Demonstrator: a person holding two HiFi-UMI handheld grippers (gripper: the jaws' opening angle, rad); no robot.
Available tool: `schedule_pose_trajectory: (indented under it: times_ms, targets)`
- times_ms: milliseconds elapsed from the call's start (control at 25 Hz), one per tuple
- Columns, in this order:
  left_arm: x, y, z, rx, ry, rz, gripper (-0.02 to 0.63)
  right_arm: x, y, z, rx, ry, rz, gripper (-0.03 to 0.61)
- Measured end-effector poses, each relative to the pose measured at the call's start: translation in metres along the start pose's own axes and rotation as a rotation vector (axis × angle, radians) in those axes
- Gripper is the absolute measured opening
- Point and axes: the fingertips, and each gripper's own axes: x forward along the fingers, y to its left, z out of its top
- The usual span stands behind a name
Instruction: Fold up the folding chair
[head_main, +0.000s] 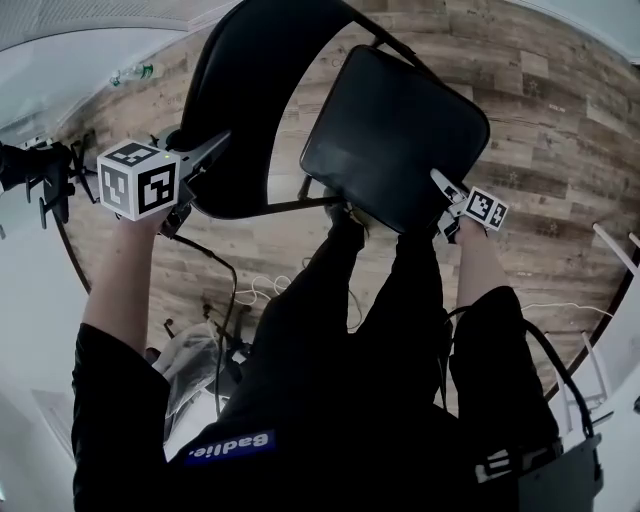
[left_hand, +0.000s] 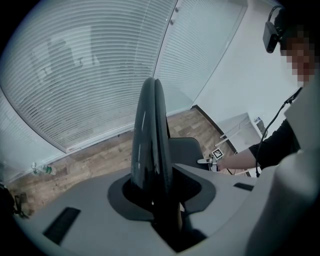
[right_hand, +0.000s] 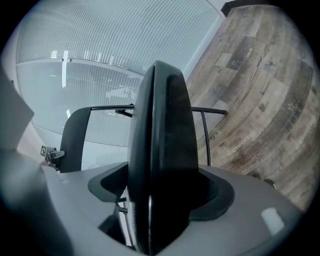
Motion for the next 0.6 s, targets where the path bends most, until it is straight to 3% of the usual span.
schedule_pose_trajectory:
  times_ms: [600]
  targets:
    - [-0.062,-0.063,-0.001,0.058,0.013,0.024,0.071,-0.024,0.104,-0.029,0.007,-0.033,-0.039,0.319]
